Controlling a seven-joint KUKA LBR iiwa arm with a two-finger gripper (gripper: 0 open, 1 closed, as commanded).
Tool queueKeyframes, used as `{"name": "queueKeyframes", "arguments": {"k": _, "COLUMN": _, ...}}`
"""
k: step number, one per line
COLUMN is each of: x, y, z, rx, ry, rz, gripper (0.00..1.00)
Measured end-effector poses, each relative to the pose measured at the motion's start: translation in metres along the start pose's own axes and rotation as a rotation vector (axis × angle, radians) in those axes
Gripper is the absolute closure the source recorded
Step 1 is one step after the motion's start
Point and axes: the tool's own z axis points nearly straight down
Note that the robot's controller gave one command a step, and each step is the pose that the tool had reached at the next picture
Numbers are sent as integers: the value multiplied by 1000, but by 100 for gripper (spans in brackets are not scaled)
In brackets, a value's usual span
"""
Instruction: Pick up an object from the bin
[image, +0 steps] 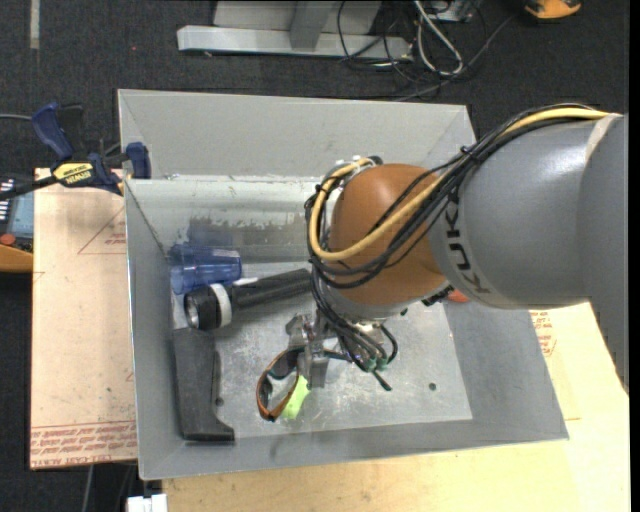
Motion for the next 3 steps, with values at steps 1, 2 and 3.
{"name": "queueKeyframes", "arguments": {"k": 1, "x": -8, "y": 1, "z": 40, "rx": 0, "ry": 0, "rz": 12, "gripper": 100}}
{"name": "queueKeyframes", "arguments": {"k": 2, "x": -5, "y": 3, "z": -29, "rx": -1, "ry": -11, "rz": -13, "gripper": 100}}
{"name": "queueKeyframes", "arguments": {"k": 3, "x": -9, "y": 2, "z": -8, "rx": -3, "ry": -21, "rz": -5, "gripper": 100}}
